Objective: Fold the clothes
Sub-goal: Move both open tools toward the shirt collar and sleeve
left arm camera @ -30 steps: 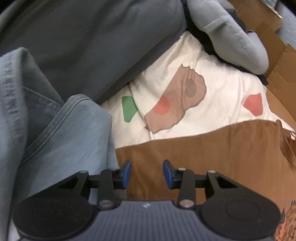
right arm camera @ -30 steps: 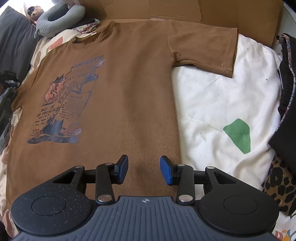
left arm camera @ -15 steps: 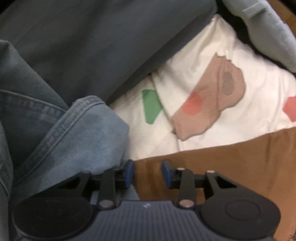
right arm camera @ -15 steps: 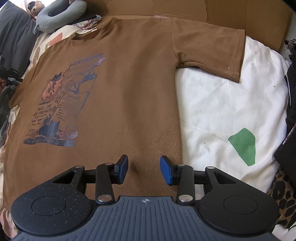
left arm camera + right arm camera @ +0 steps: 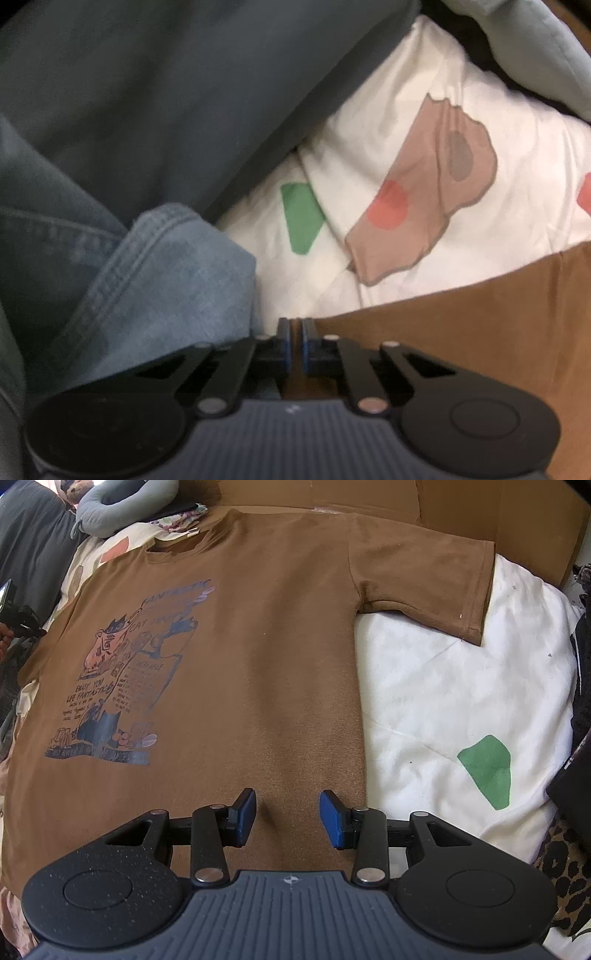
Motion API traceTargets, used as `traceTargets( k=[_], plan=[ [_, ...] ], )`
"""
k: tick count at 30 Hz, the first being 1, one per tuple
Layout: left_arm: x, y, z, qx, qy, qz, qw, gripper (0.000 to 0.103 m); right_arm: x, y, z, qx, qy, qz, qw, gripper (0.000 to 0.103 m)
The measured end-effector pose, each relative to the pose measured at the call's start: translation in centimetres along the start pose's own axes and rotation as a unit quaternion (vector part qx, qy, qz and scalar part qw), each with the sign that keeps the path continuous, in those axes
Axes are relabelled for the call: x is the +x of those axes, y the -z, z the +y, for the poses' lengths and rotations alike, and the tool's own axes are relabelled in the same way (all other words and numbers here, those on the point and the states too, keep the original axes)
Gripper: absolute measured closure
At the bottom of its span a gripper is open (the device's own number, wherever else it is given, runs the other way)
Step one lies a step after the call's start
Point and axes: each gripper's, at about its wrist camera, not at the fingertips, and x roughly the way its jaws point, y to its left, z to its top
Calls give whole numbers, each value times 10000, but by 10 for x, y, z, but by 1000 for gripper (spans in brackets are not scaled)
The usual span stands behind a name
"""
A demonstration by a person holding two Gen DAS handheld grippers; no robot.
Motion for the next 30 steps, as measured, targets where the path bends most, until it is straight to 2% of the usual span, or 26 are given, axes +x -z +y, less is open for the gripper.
traceTargets(
  k=[5,10,12,14,20,22,26,30],
  plan=[
    [2,-3,-1,183,-175,-105,9996,97,3,0,1,12,-11,25,10000,58],
    [7,0,-8,154,-270,-159,9994,87,4,3,-1,22,38,61,10000,58],
    [2,1,-11,96,-212,-247,9994,76,3,4,-3,52,66,36,10000,58],
    [-8,3,-17,158,-145,-404,9990,59,0,2,-6,96,86,-37,9999,58],
    [-37,9,-42,374,168,-757,9963,59,-2,-11,-11,100,126,-212,9996,58],
    [-49,10,-55,391,470,-840,9946,59,-2,-15,-12,70,131,-256,9996,58],
    [-51,11,-84,429,910,-653,9928,60,-2,-23,-18,35,163,-329,9993,58],
    [-28,15,-95,247,1148,-371,9924,60,-1,-33,-30,173,309,-418,9985,58]
  ],
)
